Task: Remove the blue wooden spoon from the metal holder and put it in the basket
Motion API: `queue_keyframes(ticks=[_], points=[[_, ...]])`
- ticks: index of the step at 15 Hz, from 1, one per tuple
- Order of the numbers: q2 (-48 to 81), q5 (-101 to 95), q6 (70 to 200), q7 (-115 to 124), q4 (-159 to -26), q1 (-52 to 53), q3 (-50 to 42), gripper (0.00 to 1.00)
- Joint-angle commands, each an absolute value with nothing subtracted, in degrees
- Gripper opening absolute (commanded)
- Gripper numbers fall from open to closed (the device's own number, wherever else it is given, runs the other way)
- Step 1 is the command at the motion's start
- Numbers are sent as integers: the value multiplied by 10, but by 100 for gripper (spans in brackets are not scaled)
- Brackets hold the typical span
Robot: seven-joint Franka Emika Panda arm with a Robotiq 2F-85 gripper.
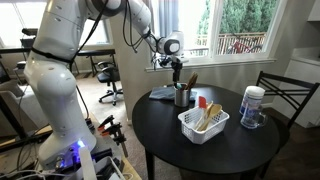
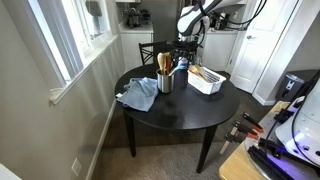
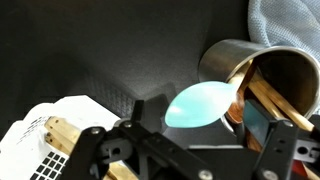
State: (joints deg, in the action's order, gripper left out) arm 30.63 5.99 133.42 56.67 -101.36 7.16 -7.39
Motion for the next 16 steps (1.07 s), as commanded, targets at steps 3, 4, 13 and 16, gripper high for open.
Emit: queue_keyframes(ticks=[3, 4, 13, 16], points=[[308, 55, 1334, 570, -1012, 64, -66, 100], [308, 55, 1334, 570, -1012, 64, -66, 100], [295, 20, 1397, 592, -1056, 95, -76, 100], [284, -26, 1479, 617, -1094, 123, -94, 100]])
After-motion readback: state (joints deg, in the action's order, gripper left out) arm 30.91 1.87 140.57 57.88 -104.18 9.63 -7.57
